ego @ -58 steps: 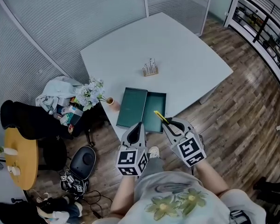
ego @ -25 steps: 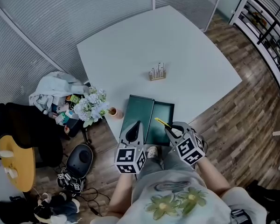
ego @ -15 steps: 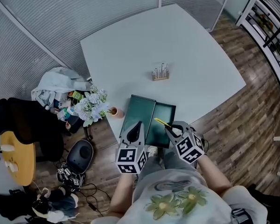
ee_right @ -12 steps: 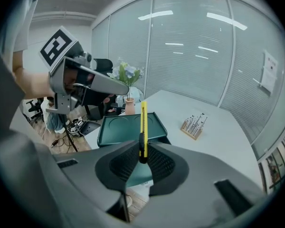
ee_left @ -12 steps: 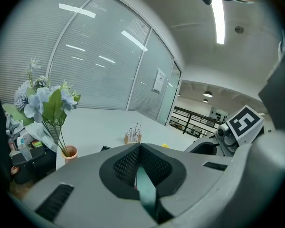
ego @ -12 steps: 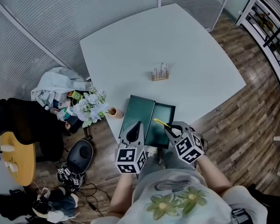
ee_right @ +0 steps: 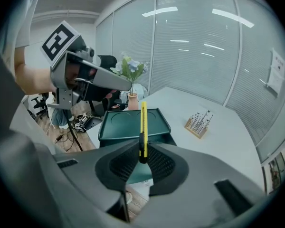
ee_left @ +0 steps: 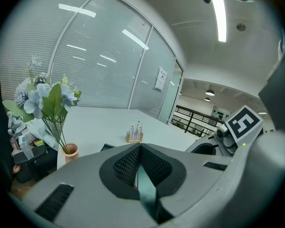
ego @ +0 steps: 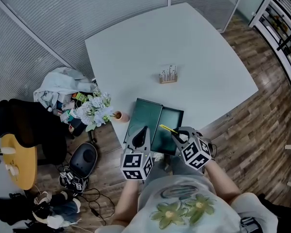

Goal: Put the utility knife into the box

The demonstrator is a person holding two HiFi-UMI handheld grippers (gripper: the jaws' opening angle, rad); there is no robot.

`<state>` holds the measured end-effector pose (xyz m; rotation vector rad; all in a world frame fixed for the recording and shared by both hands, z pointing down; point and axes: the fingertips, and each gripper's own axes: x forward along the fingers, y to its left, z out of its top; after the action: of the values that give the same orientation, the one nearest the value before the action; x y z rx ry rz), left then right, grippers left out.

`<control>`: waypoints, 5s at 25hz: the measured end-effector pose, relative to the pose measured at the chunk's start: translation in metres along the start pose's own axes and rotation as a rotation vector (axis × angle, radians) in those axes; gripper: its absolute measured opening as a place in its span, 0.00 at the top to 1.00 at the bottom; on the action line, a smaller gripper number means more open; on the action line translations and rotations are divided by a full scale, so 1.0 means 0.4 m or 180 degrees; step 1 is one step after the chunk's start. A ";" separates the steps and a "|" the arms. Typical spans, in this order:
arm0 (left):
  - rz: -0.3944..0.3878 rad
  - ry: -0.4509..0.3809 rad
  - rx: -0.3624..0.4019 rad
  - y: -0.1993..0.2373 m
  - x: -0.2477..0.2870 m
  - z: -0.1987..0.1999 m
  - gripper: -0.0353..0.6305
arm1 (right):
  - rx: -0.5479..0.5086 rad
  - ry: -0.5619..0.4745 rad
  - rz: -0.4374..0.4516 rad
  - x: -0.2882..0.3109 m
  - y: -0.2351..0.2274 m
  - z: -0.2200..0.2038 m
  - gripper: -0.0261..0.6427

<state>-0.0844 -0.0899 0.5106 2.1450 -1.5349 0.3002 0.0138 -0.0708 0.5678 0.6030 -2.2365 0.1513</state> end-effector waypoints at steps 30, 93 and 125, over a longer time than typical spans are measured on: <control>0.0177 0.0032 -0.0036 -0.001 -0.041 -0.039 0.95 | -0.0367 0.0355 0.0168 0.055 0.032 -0.092 0.87; 0.0504 0.0045 -0.0318 0.051 -0.088 -0.075 0.95 | -0.2006 0.1435 0.0738 0.256 0.069 -0.243 0.87; 0.0538 0.0018 -0.0326 0.052 -0.101 -0.076 0.95 | -0.1992 0.1263 0.0655 0.257 0.076 -0.210 0.83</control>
<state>-0.1148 -0.0463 0.5242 1.9390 -1.6946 0.2778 -0.0020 -0.0576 0.7026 -0.0027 -1.8121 -0.2962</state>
